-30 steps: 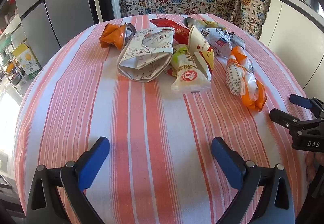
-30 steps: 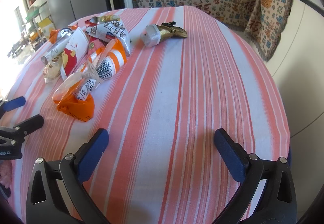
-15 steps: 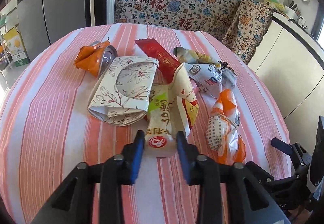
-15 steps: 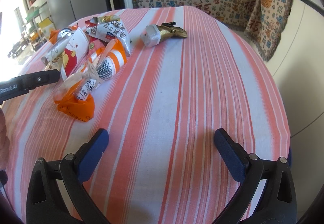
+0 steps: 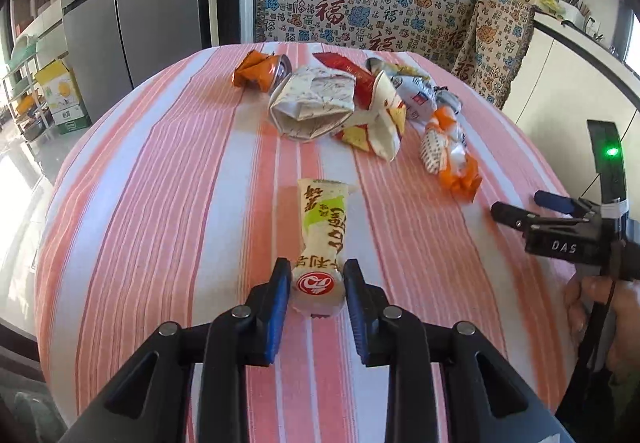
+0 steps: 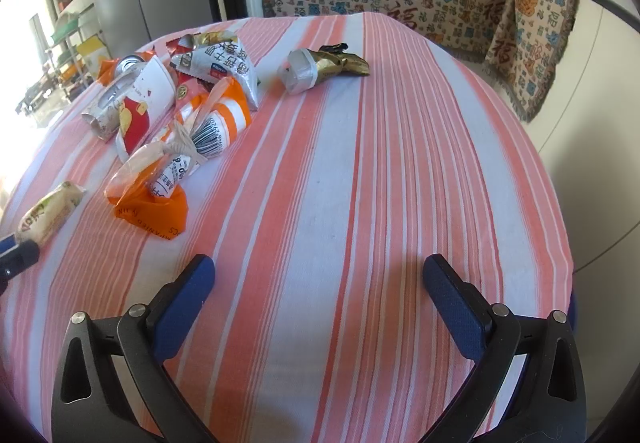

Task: Collect trash
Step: 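Grasp the white-and-green snack bar wrapper with the left tool, then grasp the orange-and-white candy bag with the right tool while the left tool holds the snack bar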

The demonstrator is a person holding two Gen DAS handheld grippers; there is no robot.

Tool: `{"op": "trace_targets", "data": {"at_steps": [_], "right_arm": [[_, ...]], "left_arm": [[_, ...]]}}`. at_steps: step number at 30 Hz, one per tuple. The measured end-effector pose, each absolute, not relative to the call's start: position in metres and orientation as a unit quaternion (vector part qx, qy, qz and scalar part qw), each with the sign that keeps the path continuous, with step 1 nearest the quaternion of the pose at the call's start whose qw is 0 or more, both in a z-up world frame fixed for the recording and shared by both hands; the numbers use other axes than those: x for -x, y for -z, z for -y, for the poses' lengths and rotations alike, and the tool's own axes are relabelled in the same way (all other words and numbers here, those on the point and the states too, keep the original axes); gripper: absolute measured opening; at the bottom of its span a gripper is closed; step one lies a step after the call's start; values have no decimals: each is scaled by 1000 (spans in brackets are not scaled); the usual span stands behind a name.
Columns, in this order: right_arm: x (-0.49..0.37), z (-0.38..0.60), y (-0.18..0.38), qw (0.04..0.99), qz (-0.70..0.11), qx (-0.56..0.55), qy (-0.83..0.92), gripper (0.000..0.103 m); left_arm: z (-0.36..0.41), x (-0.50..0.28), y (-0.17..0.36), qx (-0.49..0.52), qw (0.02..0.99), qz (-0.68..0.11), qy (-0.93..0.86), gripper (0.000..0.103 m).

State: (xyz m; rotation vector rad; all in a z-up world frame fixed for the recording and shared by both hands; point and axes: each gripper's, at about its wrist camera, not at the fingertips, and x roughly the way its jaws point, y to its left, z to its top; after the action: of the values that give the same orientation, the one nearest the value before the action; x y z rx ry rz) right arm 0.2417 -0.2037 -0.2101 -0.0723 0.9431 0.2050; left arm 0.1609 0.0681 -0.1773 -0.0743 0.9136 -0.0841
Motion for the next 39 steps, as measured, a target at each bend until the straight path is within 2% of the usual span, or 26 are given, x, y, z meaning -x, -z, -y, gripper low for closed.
{"op": "trace_targets", "data": {"at_steps": [5, 8, 11, 14, 18, 23, 24, 26, 27, 29, 30, 36, 37, 38, 39], "right_arm": [[-241, 204, 210, 886, -452, 35, -99, 102], [-240, 205, 209, 886, -451, 35, -101, 102], [-240, 206, 208, 886, -451, 34, -102, 102], [-236, 210, 205, 887, -449, 10, -105, 102], [-231, 188, 192, 873, -441, -79, -191, 102], [-251, 127, 191, 873, -446, -5, -195, 100], [-257, 122, 193, 873, -449, 2, -190, 98], [-268, 119, 200, 870, -458, 18, -180, 82], [-267, 120, 200, 875, -450, 33, -175, 78], [-262, 128, 200, 877, -445, 56, -170, 49], [-258, 137, 200, 877, -445, 58, -172, 44], [-225, 185, 201, 880, -442, 61, -163, 45], [-220, 189, 201, 879, -442, 64, -168, 50], [-216, 191, 201, 877, -445, 66, -171, 69], [-212, 193, 203, 873, -452, 66, -173, 81]], "left_arm": [[-71, -175, 183, 43, 894, -444, 42, 62], [-68, -182, 187, 3, 899, -438, 23, 62], [-67, -186, 189, -9, 898, -439, 16, 71], [-70, -187, 189, -3, 898, -439, 18, 71], [-71, -188, 190, -2, 898, -439, 19, 71], [-71, -188, 189, -2, 898, -439, 18, 71], [-71, -188, 190, -2, 898, -439, 19, 71], [-71, -188, 190, -2, 898, -439, 19, 71], [-71, -188, 190, -2, 898, -439, 18, 71], [-71, -188, 190, -2, 898, -439, 18, 71], [-71, -188, 190, -2, 898, -439, 18, 71], [-71, -188, 190, -3, 898, -439, 18, 71], [-70, -188, 190, -2, 898, -439, 18, 71], [-71, -188, 190, -3, 898, -439, 18, 71], [-71, -188, 190, -2, 898, -439, 18, 71]]}}
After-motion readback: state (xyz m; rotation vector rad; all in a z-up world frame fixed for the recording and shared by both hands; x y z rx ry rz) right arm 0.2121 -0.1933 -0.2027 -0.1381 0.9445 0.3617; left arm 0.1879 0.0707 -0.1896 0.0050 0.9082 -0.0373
